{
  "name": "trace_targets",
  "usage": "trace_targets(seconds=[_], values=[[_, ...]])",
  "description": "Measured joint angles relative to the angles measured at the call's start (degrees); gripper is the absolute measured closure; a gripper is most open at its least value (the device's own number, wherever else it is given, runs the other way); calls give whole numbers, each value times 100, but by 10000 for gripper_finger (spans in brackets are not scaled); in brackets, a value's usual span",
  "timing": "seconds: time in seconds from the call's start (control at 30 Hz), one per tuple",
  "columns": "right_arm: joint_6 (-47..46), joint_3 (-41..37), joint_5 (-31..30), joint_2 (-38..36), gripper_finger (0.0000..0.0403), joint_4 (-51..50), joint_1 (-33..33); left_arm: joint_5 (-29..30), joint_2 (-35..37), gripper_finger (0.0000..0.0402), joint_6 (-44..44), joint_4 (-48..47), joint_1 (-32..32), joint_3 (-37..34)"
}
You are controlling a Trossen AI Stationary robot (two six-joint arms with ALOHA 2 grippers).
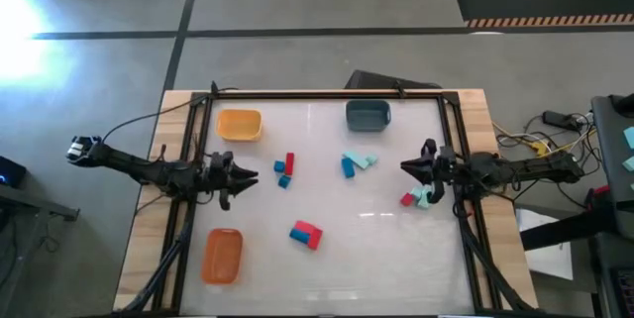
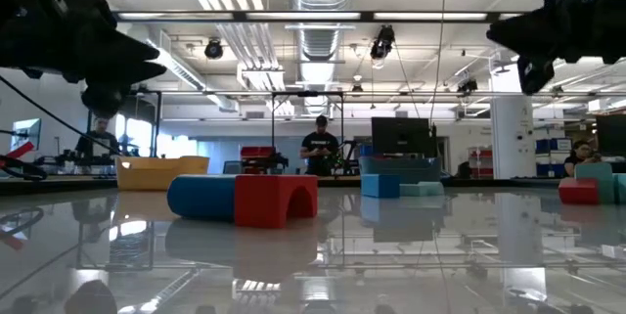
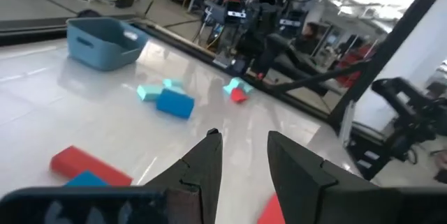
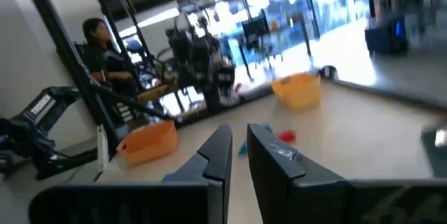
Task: Sort & place blocks by color
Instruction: Put the top right blue block into the yellow bin
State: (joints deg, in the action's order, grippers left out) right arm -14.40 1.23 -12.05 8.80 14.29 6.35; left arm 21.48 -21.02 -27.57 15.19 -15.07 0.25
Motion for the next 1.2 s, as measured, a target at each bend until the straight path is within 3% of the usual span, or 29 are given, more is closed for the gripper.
trace_targets(seconds=[0.2,0.47,0.73,0.9,1.0,1.2], values=[[1155,2,44,76,367,1533,2,86,7,302,129,803,0,0],[859,4,44,127,367,2382,0,148,-33,302,121,2458,0,0],[784,38,-158,822,367,3193,0,367,-31,302,359,2937,1,0],[674,456,-310,1669,367,3225,0,916,-31,302,922,3205,0,0],[733,910,-400,2255,367,3216,2,925,-49,302,1005,3234,1,0],[662,2025,-1277,3220,367,2144,0,924,-45,302,999,3243,0,0]])
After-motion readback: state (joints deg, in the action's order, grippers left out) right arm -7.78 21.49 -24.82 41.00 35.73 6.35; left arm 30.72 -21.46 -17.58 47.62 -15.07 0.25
